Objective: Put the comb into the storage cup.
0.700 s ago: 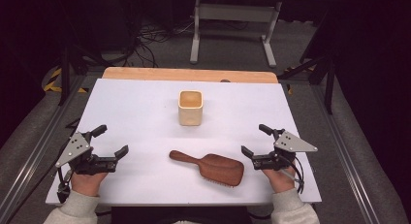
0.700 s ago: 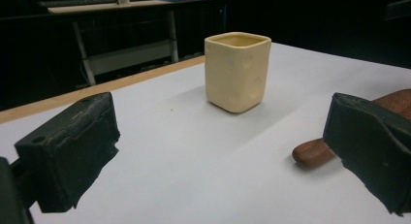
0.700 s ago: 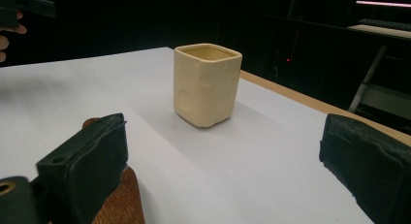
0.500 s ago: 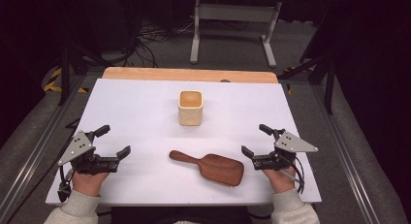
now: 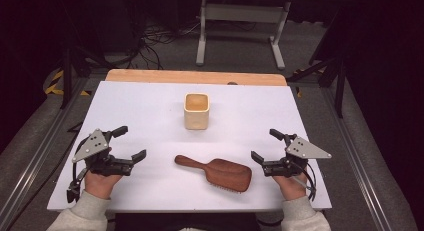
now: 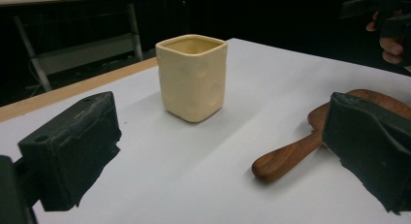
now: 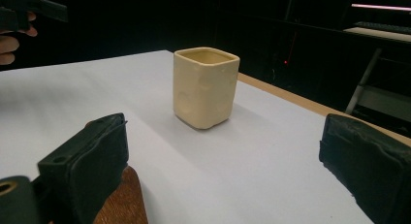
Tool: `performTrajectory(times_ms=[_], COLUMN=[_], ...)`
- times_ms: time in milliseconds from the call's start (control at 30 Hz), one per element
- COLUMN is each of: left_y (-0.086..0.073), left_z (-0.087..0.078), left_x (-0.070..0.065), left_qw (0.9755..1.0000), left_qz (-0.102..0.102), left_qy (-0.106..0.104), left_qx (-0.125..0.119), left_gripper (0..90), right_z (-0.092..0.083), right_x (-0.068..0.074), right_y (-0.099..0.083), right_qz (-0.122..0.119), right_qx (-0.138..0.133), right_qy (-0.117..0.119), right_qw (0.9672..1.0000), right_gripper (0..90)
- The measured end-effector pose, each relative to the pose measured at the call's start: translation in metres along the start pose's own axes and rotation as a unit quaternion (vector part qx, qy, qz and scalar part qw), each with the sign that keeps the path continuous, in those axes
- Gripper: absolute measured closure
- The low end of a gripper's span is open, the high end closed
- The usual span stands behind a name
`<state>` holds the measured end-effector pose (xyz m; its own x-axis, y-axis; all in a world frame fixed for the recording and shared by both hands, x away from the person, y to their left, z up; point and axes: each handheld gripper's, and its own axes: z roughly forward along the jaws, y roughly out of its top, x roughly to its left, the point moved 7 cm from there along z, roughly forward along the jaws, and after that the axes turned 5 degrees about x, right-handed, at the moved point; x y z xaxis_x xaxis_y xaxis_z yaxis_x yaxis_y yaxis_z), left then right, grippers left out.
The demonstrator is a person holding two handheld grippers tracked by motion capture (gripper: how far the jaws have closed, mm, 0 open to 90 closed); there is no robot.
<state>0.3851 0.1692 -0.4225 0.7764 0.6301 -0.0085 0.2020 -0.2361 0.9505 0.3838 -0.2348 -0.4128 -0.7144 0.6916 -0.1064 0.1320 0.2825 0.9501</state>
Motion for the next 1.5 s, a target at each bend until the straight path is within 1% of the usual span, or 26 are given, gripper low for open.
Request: performTrajectory(times_ms=[167,200,233,267,333,467,500,567,667,700,800,867,933,967,1000,1067,1167,1233,1267,1300,1367,1500], left_y=[0.011,0.013,0.014,0.016,0.018,0.022,0.023,0.025,0.028,0.028,0.030,0.032,0.034,0.034,0.036,0.037,0.038,0.039,0.039,0.039,0.040,0.040], left_z=[0.016,0.020,0.023,0.026,0.032,0.043,0.046,0.052,0.059,0.060,0.067,0.070,0.075,0.075,0.077,0.082,0.088,0.091,0.092,0.094,0.098,0.105], left_x=[-0.007,-0.009,-0.012,-0.013,-0.017,-0.022,-0.024,-0.027,-0.033,-0.034,-0.038,-0.041,-0.044,-0.044,-0.048,-0.051,-0.055,-0.056,-0.057,-0.058,-0.059,-0.060], left_qw=[0.9997,0.9995,0.9994,0.9993,0.9988,0.9975,0.9970,0.9957,0.9939,0.9937,0.9929,0.9919,0.9905,0.9905,0.9891,0.9878,0.9858,0.9850,0.9848,0.9845,0.9831,0.9804], left_qz=[0.007,0.011,0.009,0.012,0.016,0.020,0.017,0.018,0.021,0.024,0.021,0.023,0.029,0.029,0.033,0.040,0.042,0.049,0.053,0.054,0.065,0.069], left_qy=[-0.023,-0.028,-0.033,-0.036,-0.044,-0.065,-0.072,-0.088,-0.104,-0.104,-0.111,-0.119,-0.128,-0.128,-0.138,-0.144,-0.154,-0.155,-0.154,-0.155,-0.155,-0.165], left_qx=[0.003,0.004,0.006,0.006,0.013,0.020,0.021,0.022,0.031,0.035,0.038,0.038,0.040,0.040,0.041,0.045,0.052,0.057,0.059,0.063,0.073,0.082], left_gripper=[1.7,1.7,1.7,1.7,1.7,2.0,2.0,1.6,0.5,0.5,0.1,0.2,0.4,0.5,0.5,1.2,2.7,4.1,6.3,6.3,9.1,11.6], right_z=[-0.002,-0.002,-0.003,-0.003,-0.003,-0.004,-0.004,-0.004,-0.004,-0.004,-0.004,-0.004,-0.004,-0.004,-0.004,-0.004,-0.004,-0.004,-0.004,-0.004,-0.004,-0.004], right_x=[0.000,0.000,-0.001,-0.001,-0.001,-0.001,-0.001,-0.001,-0.001,-0.001,-0.001,-0.001,-0.001,-0.001,-0.001,-0.001,0.000,0.000,0.000,0.000,0.000,0.001], right_y=[-0.001,-0.001,-0.001,-0.001,-0.002,-0.002,-0.002,-0.002,-0.002,-0.002,-0.002,-0.002,-0.002,-0.002,-0.002,-0.002,-0.002,-0.002,-0.002,-0.002,-0.002,-0.002], right_qz=[-0.001,0.001,0.001,0.002,0.003,0.002,0.002,0.002,0.003,0.003,0.003,0.003,0.002,0.002,0.002,0.002,0.002,0.003,0.003,0.003,0.002,0.002], right_qx=[0.000,0.000,0.000,0.000,0.000,0.000,0.000,-0.001,-0.001,-0.001,-0.001,-0.001,-0.002,-0.002,-0.002,-0.002,-0.002,-0.002,-0.002,-0.002,-0.002,-0.002], right_qy=[-0.002,-0.002,-0.001,-0.002,-0.002,0.000,0.000,0.000,-0.001,0.000,0.001,0.002,0.003,0.003,0.002,0.004,0.005,0.006,0.007,0.007,0.007,0.009], right_qw=[1.0000,1.0000,1.0000,1.0000,1.0000,1.0000,1.0000,1.0000,1.0000,1.0000,1.0000,1.0000,1.0000,1.0000,1.0000,1.0000,1.0000,1.0000,1.0000,1.0000,1.0000,1.0000], right_gripper=[4.1,4.1,4.1,4.1,4.1,4.1,4.1,4.1,4.1,4.1,4.1,4.1,4.1,4.1,4.1,4.1,4.1,4.1,4.1,4.1,4.1,4.1])
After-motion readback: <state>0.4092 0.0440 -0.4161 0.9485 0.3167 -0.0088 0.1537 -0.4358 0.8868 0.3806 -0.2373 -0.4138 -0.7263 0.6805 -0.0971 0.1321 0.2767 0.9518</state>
